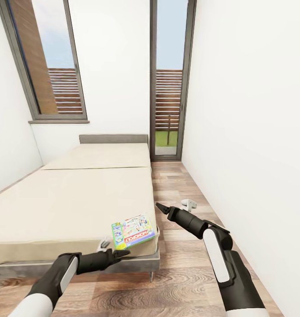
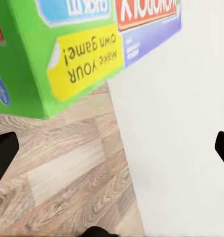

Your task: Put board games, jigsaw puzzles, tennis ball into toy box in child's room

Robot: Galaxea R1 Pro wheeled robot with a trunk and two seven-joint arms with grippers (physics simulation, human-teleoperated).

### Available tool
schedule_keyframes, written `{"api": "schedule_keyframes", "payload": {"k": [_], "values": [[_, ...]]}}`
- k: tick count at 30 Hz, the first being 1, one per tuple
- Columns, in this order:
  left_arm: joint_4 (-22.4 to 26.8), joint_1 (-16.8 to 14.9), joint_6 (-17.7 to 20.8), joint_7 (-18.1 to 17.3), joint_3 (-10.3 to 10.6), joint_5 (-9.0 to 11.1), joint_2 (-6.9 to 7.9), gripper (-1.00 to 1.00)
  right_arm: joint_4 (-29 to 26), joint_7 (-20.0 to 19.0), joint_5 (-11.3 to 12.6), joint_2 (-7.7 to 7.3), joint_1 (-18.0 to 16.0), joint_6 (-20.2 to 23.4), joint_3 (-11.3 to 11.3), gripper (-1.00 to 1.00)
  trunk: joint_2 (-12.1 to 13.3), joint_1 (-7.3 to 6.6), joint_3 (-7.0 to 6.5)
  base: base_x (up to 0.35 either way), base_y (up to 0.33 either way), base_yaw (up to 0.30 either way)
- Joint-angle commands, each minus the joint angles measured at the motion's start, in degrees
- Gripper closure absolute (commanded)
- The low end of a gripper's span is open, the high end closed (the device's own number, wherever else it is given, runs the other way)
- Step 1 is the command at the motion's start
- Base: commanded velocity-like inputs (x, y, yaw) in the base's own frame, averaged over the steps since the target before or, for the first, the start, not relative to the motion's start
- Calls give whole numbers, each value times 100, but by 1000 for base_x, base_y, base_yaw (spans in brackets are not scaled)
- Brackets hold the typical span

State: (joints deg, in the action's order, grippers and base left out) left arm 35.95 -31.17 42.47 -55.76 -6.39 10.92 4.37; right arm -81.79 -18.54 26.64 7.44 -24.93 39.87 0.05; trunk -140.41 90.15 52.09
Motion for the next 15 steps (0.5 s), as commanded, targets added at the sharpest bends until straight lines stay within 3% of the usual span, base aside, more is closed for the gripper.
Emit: {"api": "schedule_keyframes", "payload": {"k": [1, 5, 15], "values": [[-1, -3, 17, -60, 67, 16, 3, -100, -3, -9, 8, 3, -3, 30, 8, -100, -2, -1, 6, 0, 0, 0], [-1, -3, -25, -179, 260, 15, 8, -100, -3, -9, 8, 3, -3, 33, 11, -100, -2, -1, 6, 0, 0, 0], [-1, -3, -45, -245, 333, 15, 11, -100, -3, -9, 8, 3, -3, 30, 10, -100, -2, -1, 6, 0, 0, 0]]}}
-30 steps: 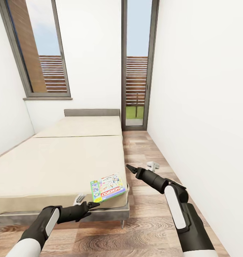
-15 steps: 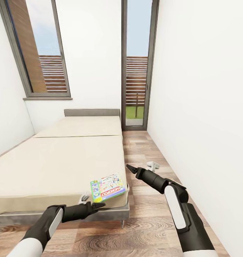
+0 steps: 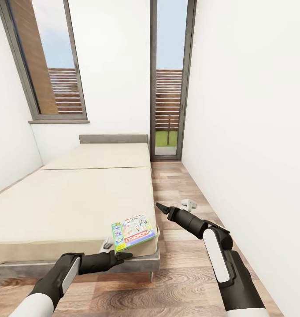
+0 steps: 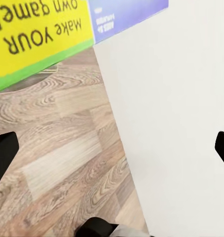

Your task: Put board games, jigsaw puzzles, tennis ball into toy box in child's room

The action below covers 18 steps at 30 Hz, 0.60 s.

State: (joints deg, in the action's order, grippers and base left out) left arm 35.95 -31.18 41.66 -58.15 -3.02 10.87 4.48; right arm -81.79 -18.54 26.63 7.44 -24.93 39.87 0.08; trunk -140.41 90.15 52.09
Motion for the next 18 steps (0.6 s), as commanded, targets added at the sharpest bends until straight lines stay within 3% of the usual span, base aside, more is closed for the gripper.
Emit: {"api": "schedule_keyframes", "payload": {"k": [1, 18], "values": [[0, -3, 36, -8, -4, 21, 0, -100, -3, -9, 8, 3, -3, 30, 6, -100, -3, -1, 6, 0, 0, 0], [0, -3, 27, -32, -5, 47, 24, -100, -3, -2, 8, 3, -3, 30, 5, -100, -3, -1, 6, 0, 85, 0]]}}
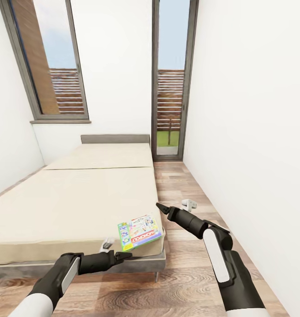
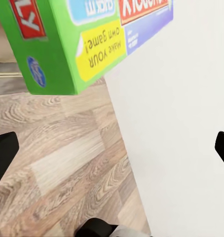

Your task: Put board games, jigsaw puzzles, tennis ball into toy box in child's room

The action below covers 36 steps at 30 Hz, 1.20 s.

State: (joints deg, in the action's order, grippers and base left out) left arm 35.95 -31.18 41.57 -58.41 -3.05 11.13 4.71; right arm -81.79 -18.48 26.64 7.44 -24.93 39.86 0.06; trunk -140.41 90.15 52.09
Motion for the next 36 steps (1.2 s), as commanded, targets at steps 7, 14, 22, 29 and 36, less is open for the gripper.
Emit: {"api": "schedule_keyframes", "payload": {"k": [7, 14, 22, 29, 36], "values": [[-1, -3, 36, -4, -3, 28, 3, -100, -4, -8, 8, 3, -4, 30, 8, -100, -3, -1, 6, 0, 13, 0], [-1, -3, 36, 1, -3, 29, 4, -100, -4, -14, 8, 3, -4, 30, 9, -100, -3, -1, 6, 0, 2, 0], [-1, -3, 40, 30, -3, 22, 4, -100, -4, -12, 8, 3, -4, 30, 8, -100, -3, -1, 6, 76, 80, 0], [-1, -3, 38, 40, -3, 21, 4, -100, -4, -11, 8, 3, -4, 30, 10, -100, -3, -1, 6, 45, 45, 0], [-1, -3, 43, 45, -3, 21, 4, -100, -4, -8, 8, 3, -4, 30, 8, -100, -3, -1, 6, 8, 8, 0]]}}
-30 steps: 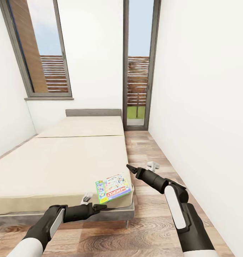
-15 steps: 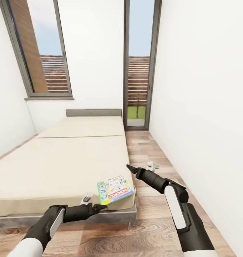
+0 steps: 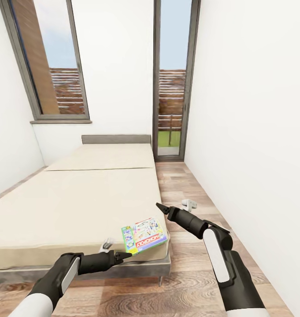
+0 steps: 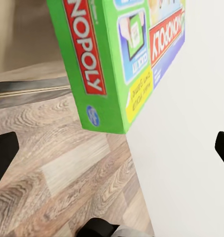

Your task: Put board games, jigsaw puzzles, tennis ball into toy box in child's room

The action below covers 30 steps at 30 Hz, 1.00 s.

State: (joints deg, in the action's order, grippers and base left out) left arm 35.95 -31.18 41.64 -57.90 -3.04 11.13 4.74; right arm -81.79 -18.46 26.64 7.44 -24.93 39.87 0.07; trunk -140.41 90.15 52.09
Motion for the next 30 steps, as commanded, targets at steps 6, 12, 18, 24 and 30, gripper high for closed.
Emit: {"api": "schedule_keyframes", "payload": {"k": [6, 12, 18, 24, 30], "values": [[0, -3, 37, -1, -3, 20, 0, -100, -3, -8, 8, 3, -3, 30, 4, -100, -3, -1, 6, 57, 1, 0], [0, -3, 37, 10, -7, 20, -2, -100, -3, -8, 8, 3, -3, 30, 3, -100, -3, -1, 6, 185, 0, 0], [0, -3, 37, 13, -11, 20, -5, -100, -3, -8, 8, 3, -3, 30, 2, -100, -3, -1, 6, 72, 0, 0], [0, -3, 37, 14, -6, 20, -7, -100, -3, -11, 8, 3, -3, 30, 2, -100, -3, -1, 6, 13, 0, 0], [0, -3, 39, 15, -11, 20, -8, -100, -3, -16, 8, 3, -3, 30, 3, -100, -3, -1, 6, 2, 0, 0]]}}
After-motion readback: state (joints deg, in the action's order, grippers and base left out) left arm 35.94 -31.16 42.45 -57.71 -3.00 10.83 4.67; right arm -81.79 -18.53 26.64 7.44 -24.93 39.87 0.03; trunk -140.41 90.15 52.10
